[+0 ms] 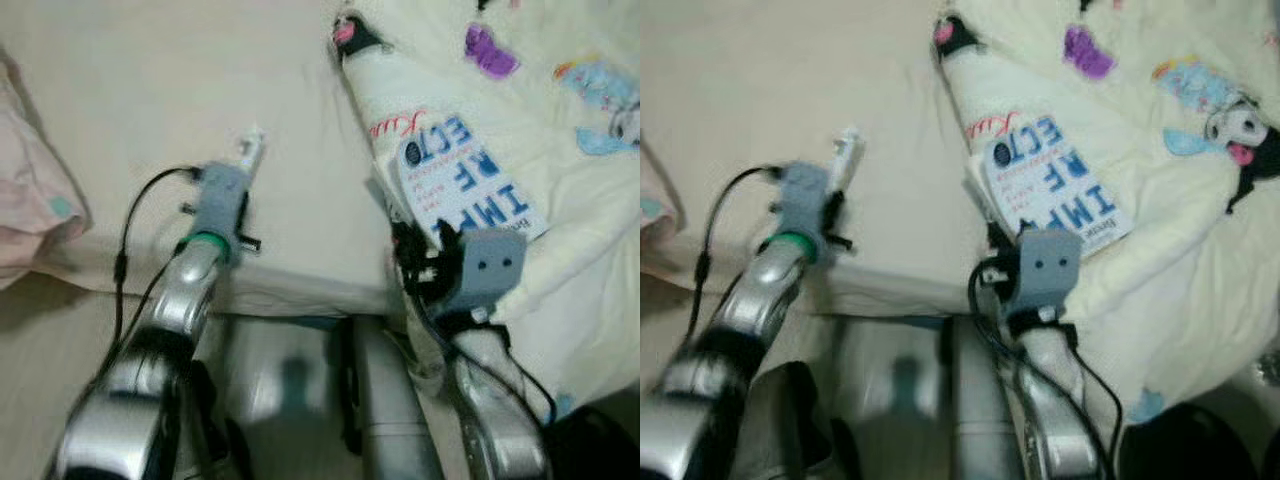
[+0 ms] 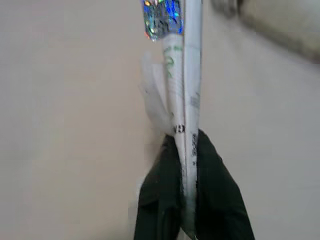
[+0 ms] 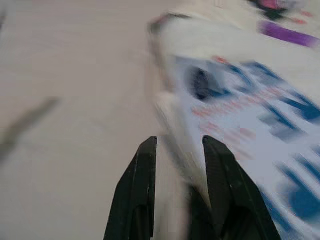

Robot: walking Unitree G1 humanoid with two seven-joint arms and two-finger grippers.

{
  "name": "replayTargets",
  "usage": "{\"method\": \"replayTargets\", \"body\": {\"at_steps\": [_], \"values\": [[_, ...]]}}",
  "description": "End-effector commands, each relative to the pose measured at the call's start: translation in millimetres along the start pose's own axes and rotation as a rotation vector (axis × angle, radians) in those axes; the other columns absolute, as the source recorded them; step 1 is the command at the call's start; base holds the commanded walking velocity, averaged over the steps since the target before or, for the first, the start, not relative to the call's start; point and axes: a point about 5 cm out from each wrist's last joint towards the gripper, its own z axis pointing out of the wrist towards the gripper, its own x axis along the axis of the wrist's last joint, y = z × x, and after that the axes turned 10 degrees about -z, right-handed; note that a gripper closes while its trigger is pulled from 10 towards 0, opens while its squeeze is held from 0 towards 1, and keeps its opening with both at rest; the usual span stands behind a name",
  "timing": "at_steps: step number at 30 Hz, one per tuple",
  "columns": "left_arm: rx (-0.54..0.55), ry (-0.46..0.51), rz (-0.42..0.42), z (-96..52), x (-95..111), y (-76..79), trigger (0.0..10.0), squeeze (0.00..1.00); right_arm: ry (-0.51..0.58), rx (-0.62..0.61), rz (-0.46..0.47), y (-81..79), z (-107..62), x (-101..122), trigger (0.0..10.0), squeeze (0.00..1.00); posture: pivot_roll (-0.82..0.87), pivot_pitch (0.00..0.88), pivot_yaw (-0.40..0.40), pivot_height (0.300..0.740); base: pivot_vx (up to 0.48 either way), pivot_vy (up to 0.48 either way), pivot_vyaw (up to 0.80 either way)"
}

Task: Clean up the room

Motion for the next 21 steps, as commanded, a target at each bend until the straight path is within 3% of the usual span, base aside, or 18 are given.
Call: {"method": "replayTargets", "body": {"at_steps": [1,3,5,9,11,21], "values": [[0.000,0.029,-0.001,-8.7,5.3,5.1,10.0,0.00,-0.031,0.001,0.010,-0.9,-3.8,-9.8,10.0,0.00,-0.17,0.158,0.072,0.575,0.000,0.000,0.00],[0.031,0.032,-0.029,-23.2,5.9,8.2,10.0,0.00,-0.060,0.001,0.006,-0.3,-1.3,-17.3,10.0,0.00,-0.16,0.131,0.064,0.579,0.000,0.000,0.00],[0.044,0.025,-0.046,-26.7,4.9,8.4,10.0,0.00,-0.062,-0.002,0.006,0.5,0.2,-19.9,10.0,0.00,-0.16,0.125,0.063,0.584,0.000,0.000,0.00],[0.144,-0.068,-0.189,-35.9,-9.4,-3.5,10.0,0.00,-0.062,-0.032,0.020,8.4,7.8,-26.7,10.0,0.00,-0.14,0.079,0.039,0.598,0.000,0.000,0.00],[0.173,-0.074,-0.217,-36.9,-9.7,-7.1,10.0,0.00,-0.051,-0.032,0.003,12.4,12.7,-28.6,10.0,0.00,-0.13,0.051,0.024,0.608,0.000,0.000,0.00],[0.183,-0.034,-0.167,-27.4,2.8,-8.2,10.0,0.00,-0.002,-0.046,-0.024,19.9,25.7,-23.0,10.0,0.00,-0.13,0.015,0.025,0.643,0.000,0.000,0.00]]}}
